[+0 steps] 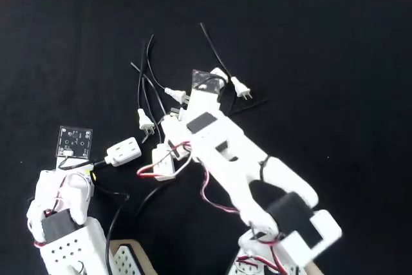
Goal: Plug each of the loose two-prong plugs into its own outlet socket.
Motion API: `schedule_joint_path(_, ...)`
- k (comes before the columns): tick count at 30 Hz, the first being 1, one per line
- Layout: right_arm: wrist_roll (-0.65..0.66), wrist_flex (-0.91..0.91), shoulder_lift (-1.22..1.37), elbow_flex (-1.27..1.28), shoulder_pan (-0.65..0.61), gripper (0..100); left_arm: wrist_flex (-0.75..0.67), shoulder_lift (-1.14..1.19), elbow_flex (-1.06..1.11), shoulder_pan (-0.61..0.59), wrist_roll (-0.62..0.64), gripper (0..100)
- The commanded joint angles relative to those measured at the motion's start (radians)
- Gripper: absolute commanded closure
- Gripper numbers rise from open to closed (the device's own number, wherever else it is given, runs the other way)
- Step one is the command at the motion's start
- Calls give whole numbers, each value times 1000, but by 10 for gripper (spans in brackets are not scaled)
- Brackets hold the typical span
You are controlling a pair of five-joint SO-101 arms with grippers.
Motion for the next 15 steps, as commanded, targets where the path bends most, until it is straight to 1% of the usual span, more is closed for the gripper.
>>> schedule_joint_path(1, -115, 15, 38, -84, 37, 871, 3, -3, 18, 8, -6, 812)
schedule_joint_path(4, -135, 9, 51, -94, 84, 871, 3, -3, 18, 8, -6, 812)
schedule_joint_path(6, -137, 3, 51, -91, 95, 871, 3, -3, 18, 8, -6, 812)
schedule_joint_path(9, -172, 11, 51, -90, 97, 863, 3, -3, 18, 8, -6, 812)
schedule_joint_path(13, -178, 11, 51, -71, 92, 743, 3, -3, 18, 8, -6, 812)
schedule_joint_path(15, -178, 6, 51, -62, 86, 723, 3, -3, 18, 8, -6, 812)
